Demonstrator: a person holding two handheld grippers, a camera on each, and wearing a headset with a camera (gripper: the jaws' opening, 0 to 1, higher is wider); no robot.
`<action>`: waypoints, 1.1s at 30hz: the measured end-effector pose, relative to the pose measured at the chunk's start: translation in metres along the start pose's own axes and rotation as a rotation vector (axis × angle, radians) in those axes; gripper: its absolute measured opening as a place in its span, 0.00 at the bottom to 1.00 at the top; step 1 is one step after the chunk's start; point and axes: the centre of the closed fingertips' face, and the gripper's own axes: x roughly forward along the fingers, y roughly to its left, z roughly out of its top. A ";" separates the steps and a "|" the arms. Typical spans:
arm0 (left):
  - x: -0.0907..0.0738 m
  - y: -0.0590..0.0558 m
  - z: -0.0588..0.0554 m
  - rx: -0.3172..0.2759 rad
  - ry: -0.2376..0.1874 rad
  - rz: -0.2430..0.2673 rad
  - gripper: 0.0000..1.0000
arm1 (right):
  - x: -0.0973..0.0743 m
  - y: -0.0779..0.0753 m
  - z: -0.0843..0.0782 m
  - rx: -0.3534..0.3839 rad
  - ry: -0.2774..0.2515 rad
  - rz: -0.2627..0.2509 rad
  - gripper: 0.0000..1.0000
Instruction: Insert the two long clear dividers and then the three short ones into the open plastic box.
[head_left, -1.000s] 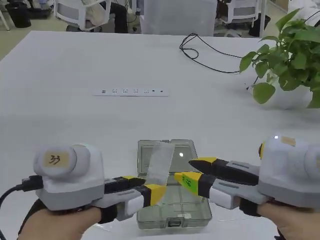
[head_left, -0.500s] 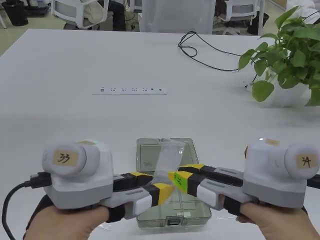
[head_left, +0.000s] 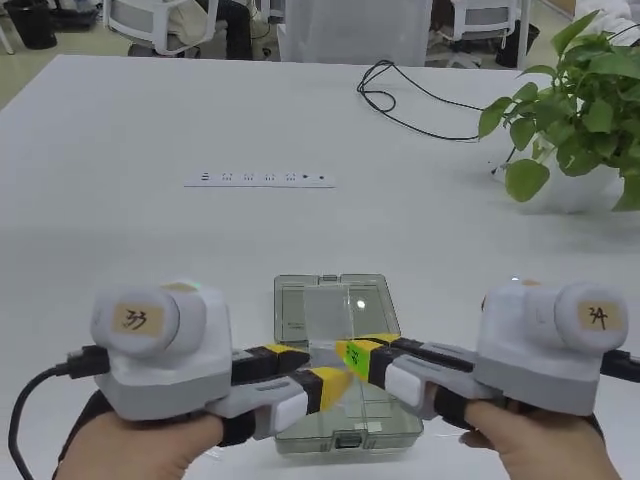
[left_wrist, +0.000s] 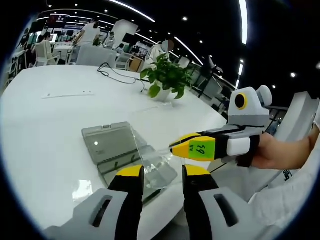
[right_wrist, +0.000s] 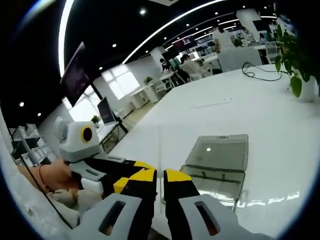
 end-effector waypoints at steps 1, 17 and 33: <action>0.000 -0.001 -0.001 -0.011 0.003 -0.008 0.30 | 0.000 -0.001 0.000 0.003 -0.001 -0.004 0.06; 0.000 -0.003 -0.006 0.067 0.018 -0.045 0.40 | -0.002 -0.011 0.008 0.073 0.009 -0.036 0.07; -0.011 0.013 -0.017 0.252 0.050 -0.081 0.63 | -0.007 -0.057 0.012 0.157 0.126 -0.168 0.07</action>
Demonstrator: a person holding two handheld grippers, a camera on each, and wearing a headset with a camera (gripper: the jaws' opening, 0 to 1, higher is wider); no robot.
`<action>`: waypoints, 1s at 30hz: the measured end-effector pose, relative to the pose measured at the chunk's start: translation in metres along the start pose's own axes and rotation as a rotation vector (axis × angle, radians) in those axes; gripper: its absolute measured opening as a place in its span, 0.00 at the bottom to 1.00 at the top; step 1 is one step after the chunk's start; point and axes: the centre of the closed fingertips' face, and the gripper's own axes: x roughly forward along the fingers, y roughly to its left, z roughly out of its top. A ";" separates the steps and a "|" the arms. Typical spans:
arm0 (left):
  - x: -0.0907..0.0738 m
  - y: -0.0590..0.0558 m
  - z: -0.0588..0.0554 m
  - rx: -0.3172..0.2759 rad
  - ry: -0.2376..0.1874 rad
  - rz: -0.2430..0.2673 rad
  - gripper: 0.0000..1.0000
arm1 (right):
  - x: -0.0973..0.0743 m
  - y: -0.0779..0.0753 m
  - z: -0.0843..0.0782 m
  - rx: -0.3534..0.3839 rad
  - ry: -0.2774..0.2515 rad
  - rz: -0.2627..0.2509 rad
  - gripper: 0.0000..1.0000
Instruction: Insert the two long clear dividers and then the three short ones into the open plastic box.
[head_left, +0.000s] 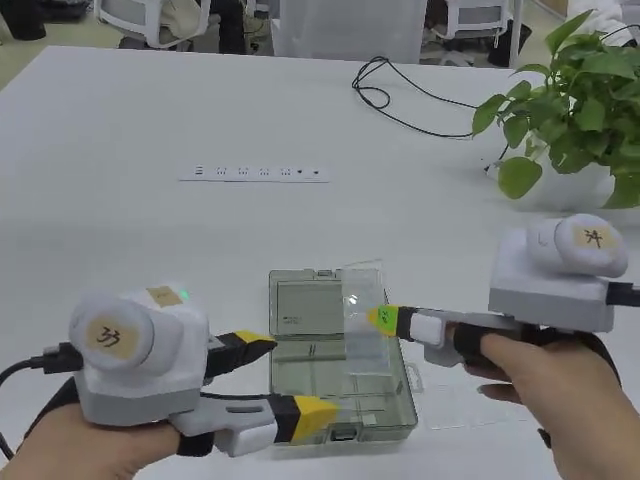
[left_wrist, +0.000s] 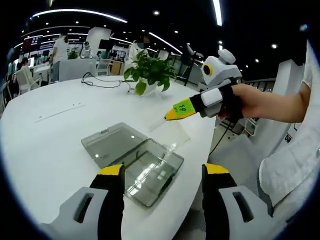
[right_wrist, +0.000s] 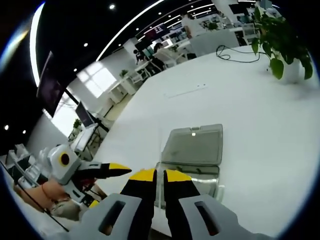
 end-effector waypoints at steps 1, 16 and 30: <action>-0.001 0.000 -0.002 0.015 0.002 -0.007 0.65 | 0.000 -0.004 -0.002 0.010 0.024 -0.014 0.07; -0.002 -0.001 -0.021 0.118 0.027 -0.056 0.88 | 0.009 -0.033 -0.026 0.104 0.226 -0.132 0.07; -0.001 -0.002 -0.029 0.131 0.043 -0.092 0.91 | 0.021 -0.046 -0.050 0.151 0.361 -0.216 0.07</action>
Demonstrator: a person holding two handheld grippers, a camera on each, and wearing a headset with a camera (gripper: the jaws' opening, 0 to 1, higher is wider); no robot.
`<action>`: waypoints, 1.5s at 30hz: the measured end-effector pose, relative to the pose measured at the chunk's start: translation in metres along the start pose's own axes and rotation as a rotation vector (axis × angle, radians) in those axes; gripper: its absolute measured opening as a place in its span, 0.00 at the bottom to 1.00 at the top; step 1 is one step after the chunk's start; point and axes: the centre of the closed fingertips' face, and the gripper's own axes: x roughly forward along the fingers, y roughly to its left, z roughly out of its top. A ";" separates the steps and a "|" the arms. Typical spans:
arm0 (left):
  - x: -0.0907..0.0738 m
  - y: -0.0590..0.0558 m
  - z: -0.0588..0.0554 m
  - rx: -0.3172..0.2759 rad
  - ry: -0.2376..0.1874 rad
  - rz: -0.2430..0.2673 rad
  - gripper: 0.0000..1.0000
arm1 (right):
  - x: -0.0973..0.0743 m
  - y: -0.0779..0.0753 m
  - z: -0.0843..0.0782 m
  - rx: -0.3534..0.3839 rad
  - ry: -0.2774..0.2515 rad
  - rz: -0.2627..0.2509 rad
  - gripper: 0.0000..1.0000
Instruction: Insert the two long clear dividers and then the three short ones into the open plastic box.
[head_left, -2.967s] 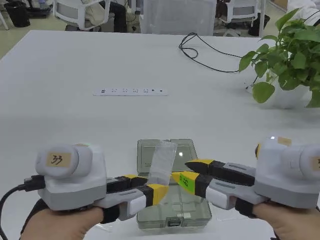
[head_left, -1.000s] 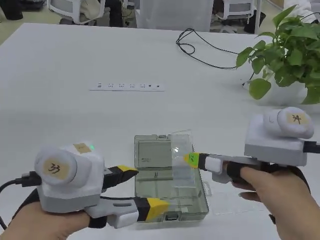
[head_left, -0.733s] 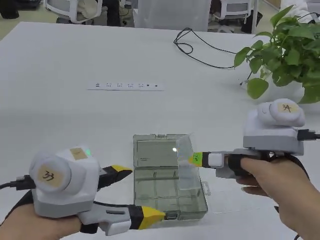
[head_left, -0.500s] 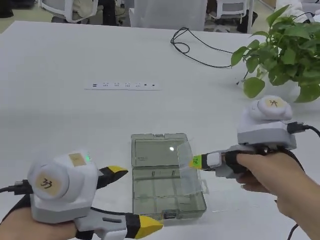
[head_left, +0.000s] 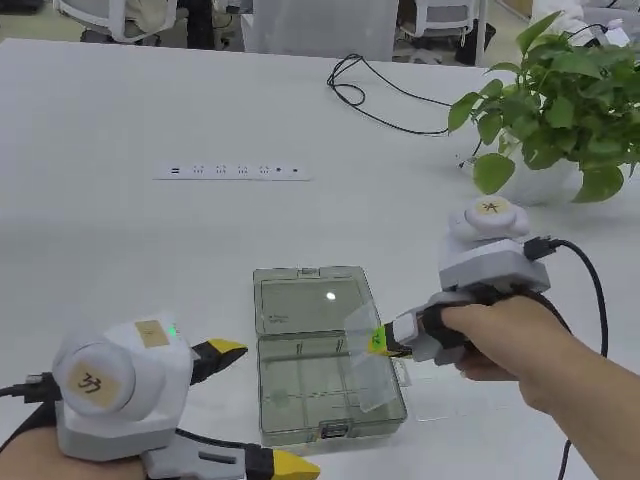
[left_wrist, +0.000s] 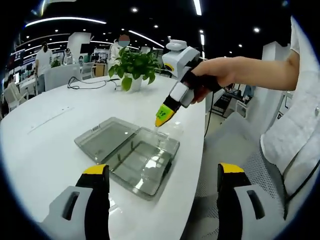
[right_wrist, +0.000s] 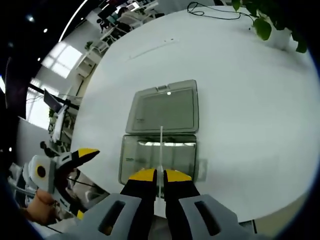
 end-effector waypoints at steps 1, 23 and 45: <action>0.000 0.000 -0.001 -0.002 0.002 -0.002 0.91 | 0.002 -0.001 0.000 0.006 0.006 -0.001 0.07; 0.004 -0.001 0.000 -0.035 -0.027 -0.015 0.90 | 0.021 -0.012 -0.009 0.003 0.060 -0.056 0.07; 0.003 -0.001 0.001 -0.052 -0.038 -0.017 0.89 | 0.026 -0.012 -0.010 -0.001 0.061 -0.070 0.07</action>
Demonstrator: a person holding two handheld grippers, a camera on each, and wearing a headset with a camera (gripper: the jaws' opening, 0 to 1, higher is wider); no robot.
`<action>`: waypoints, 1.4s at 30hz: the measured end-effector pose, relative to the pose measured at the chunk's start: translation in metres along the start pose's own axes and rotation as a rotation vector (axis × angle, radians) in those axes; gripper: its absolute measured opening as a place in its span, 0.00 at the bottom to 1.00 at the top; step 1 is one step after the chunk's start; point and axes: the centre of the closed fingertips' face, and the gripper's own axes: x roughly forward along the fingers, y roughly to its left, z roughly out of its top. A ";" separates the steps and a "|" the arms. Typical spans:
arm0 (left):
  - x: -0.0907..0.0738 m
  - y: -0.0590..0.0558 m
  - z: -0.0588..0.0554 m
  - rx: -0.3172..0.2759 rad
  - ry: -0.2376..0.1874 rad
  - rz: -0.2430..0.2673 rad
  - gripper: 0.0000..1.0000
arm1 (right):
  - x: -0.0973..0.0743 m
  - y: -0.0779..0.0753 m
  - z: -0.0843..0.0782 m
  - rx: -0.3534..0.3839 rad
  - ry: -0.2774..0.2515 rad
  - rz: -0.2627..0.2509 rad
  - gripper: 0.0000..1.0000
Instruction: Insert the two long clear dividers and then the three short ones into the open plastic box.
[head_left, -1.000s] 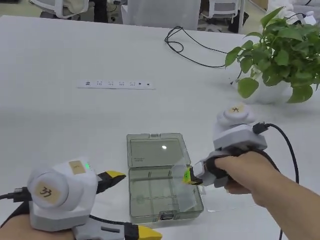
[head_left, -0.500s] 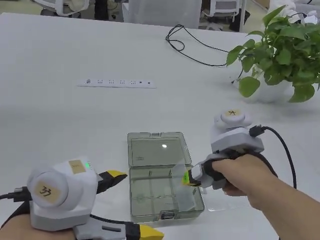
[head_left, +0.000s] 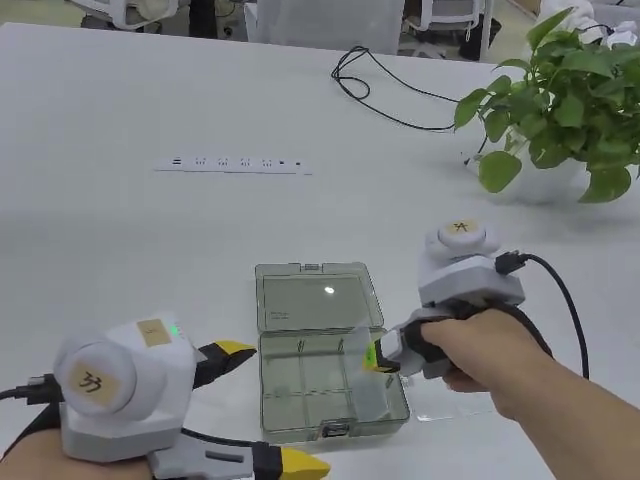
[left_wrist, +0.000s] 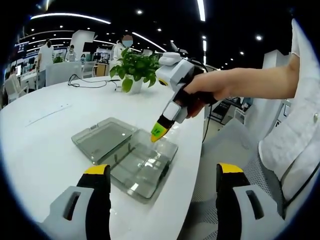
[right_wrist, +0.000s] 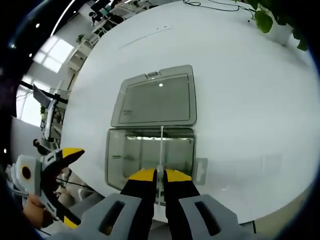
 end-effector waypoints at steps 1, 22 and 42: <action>0.000 0.000 0.000 0.001 0.001 -0.001 0.89 | 0.000 0.000 0.000 0.001 0.000 0.001 0.07; 0.001 0.000 -0.001 0.001 0.003 -0.006 0.89 | -0.001 0.003 0.002 -0.036 0.010 -0.009 0.07; 0.002 0.006 -0.017 0.042 0.051 0.001 0.98 | 0.001 0.006 0.001 -0.083 0.013 -0.020 0.07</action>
